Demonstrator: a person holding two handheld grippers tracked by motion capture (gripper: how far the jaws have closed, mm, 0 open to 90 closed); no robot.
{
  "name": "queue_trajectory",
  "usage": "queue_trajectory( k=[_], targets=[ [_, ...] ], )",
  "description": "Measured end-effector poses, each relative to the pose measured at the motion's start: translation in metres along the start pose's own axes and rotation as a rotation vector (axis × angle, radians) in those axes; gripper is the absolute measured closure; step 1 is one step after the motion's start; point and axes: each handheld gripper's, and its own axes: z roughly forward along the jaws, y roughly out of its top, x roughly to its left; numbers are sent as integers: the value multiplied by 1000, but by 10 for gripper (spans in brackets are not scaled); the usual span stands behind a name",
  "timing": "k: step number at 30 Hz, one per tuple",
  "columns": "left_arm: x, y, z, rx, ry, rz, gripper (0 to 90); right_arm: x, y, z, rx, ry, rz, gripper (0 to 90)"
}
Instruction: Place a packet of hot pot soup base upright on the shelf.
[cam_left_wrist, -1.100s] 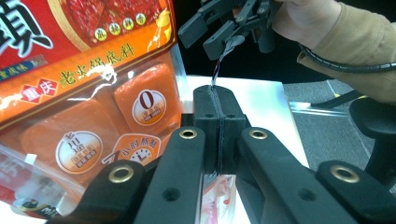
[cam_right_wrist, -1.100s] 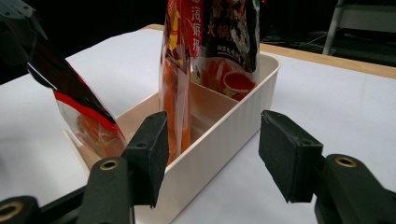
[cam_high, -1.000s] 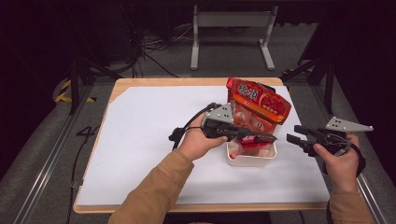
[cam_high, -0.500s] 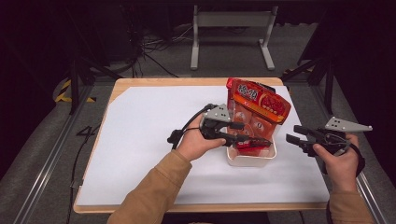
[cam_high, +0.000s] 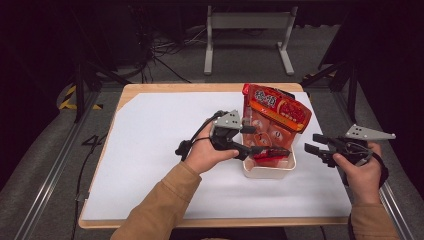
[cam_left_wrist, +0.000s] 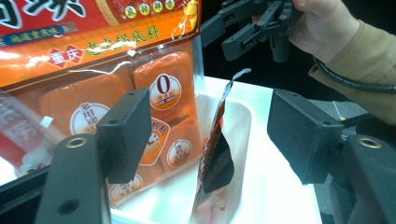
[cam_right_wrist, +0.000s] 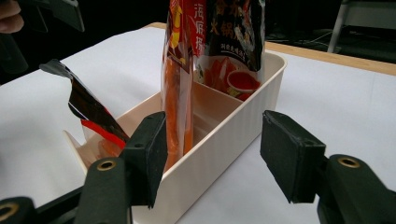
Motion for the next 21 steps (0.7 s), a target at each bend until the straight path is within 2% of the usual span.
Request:
queue_trajectory(
  k=[8,12,16,18,21],
  targets=[
    [-1,0,-21,10,51,-9,266,-1,1,4,4,-1,-1,389],
    [-2,-2,-41,7,88,-15,257,-1,0,6,7,-3,-11,379],
    [-3,-5,-55,2,107,-25,248,-1,-1,6,6,-5,-10,367],
    [-4,-7,-67,7,136,-29,245,0,-2,6,10,-5,-9,361],
    [-4,-10,-75,6,151,-41,239,0,-2,5,14,-8,-15,349]
  ],
)
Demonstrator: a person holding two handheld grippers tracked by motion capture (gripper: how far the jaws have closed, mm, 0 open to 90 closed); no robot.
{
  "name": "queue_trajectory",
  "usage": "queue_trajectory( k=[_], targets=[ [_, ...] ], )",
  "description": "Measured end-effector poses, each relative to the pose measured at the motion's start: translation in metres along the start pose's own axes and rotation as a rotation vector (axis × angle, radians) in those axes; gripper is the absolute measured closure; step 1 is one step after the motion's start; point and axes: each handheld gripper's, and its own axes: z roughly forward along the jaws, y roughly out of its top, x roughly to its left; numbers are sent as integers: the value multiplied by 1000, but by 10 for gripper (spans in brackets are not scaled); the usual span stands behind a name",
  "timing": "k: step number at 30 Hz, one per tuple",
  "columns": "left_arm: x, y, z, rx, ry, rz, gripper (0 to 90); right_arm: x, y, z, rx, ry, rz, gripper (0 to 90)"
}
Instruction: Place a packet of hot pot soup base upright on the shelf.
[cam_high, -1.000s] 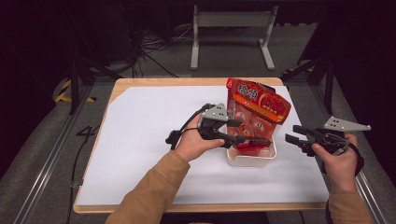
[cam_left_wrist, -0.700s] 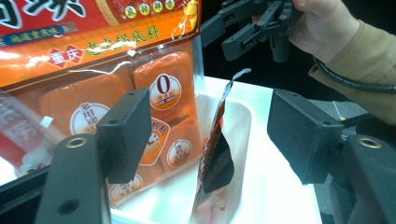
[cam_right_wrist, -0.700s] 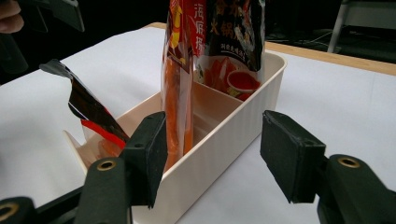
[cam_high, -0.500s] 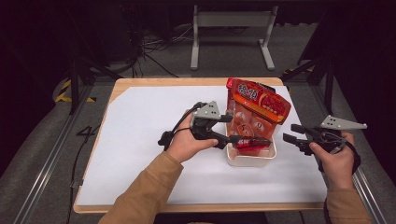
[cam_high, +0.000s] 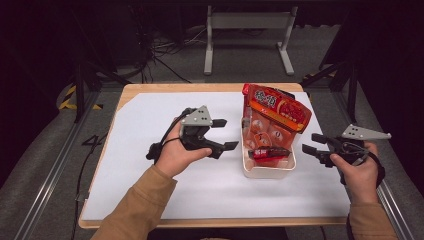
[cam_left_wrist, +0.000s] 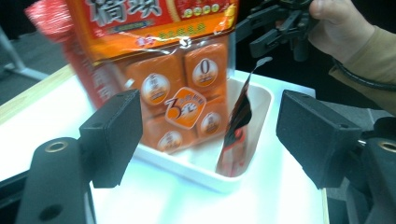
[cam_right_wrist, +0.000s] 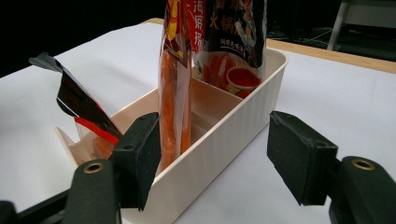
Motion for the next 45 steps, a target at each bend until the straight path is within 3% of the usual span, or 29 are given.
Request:
queue_trajectory(
  k=[5,10,19,25,31,38,41,45],
  targets=[
    [5,-11,-28,5,68,-11,222,1,-2,-1,-1,-6,1,338],
    [7,-22,-49,-7,107,-33,219,1,-3,1,1,-7,-5,327],
    [15,-56,-75,14,193,-74,217,1,-4,4,-7,-1,-34,304],
    [18,-73,-84,-4,219,-101,216,-1,-8,9,-2,-3,-42,286],
    [21,-92,-91,-17,254,-96,205,-3,-12,12,-9,-5,-59,280],
    [26,-115,-88,-6,251,-136,198,-5,-16,16,-5,-6,-58,279],
    [28,-124,-87,-28,253,-159,197,-6,-18,17,-5,-7,-58,278],
    [30,-132,-87,-25,277,-154,197,-7,-20,18,-8,-7,-55,276]
  ],
)
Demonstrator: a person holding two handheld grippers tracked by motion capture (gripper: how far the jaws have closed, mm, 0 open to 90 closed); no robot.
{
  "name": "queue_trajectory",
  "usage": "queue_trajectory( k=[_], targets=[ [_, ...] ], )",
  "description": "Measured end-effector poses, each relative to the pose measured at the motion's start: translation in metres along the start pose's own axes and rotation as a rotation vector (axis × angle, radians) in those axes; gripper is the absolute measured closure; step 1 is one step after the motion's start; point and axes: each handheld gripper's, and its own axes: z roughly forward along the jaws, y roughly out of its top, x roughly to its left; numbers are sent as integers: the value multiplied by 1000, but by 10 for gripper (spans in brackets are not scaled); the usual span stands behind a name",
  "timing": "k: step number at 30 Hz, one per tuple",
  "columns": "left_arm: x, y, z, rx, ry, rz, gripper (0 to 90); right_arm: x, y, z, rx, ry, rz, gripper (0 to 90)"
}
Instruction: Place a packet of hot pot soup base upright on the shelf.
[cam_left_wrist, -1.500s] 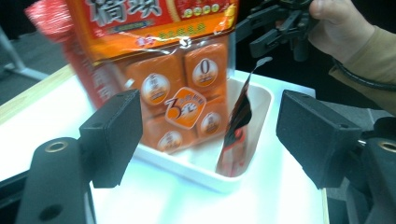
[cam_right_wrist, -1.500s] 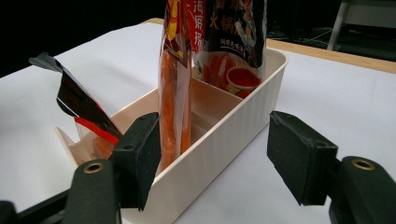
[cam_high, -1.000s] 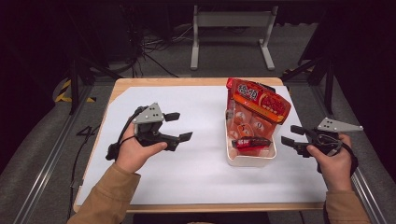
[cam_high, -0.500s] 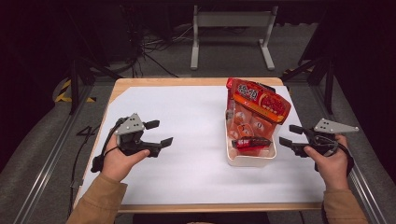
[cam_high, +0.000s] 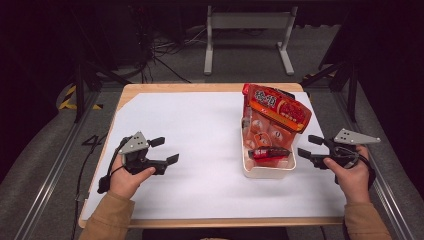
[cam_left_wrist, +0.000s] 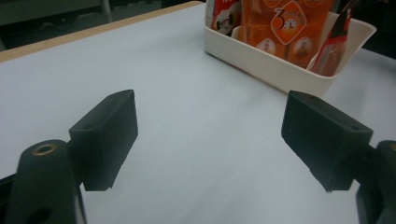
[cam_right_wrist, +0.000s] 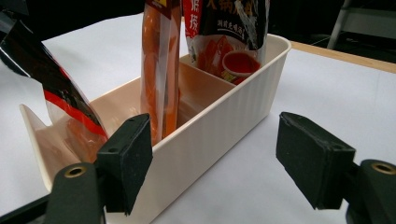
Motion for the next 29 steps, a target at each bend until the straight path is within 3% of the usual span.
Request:
queue_trajectory(
  k=[8,13,22,29],
  targets=[
    [7,-22,6,29,16,-28,196,-1,-6,3,0,1,3,273],
    [13,-35,14,50,15,-77,190,-3,-10,7,11,-3,8,273],
    [13,-44,18,115,10,-74,181,-6,-14,12,35,-2,20,271],
    [13,-45,12,122,31,-72,177,-7,-13,17,40,-5,15,271]
  ],
)
